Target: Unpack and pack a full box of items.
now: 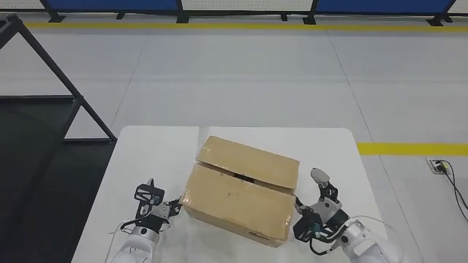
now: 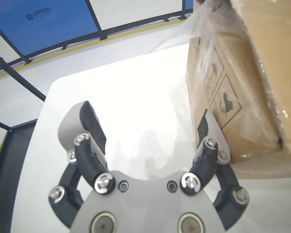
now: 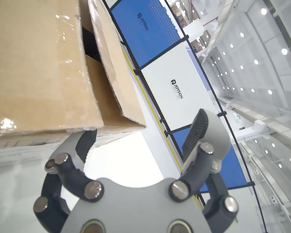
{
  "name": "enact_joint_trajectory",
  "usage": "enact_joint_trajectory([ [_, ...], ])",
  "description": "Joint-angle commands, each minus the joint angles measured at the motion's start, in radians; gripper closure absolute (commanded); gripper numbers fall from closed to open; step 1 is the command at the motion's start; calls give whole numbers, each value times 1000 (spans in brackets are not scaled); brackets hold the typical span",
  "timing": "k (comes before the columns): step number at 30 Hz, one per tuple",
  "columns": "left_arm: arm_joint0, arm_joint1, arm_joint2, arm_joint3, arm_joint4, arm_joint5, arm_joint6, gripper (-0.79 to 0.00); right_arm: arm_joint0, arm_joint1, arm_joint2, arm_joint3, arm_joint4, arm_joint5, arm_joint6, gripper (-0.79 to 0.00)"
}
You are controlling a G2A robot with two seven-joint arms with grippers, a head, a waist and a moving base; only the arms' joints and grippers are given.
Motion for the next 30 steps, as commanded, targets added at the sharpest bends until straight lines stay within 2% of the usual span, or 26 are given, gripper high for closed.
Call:
enact_joint_trajectory([
  [1,4,0,1,-4,1,0,1,-785,-14,2,15,-6,4,1,1,-785],
  [7,24,-1,3,-23,4,-6,8,-785,-74,15,89,-19,8,-28,-55,-785],
  [14,57,0,12,-51,14,-23,13,-785,-136,18,141,-45,46,11,-57,-785],
  [24,93,-1,21,-80,15,-32,20,-785,-130,13,185,-48,215,20,-61,-785],
  [27,104,-2,21,-89,12,-33,23,-785,-139,7,205,-69,300,45,25,-785],
  [30,112,-2,22,-96,13,-34,26,-785,-146,7,210,-95,303,32,42,-785],
])
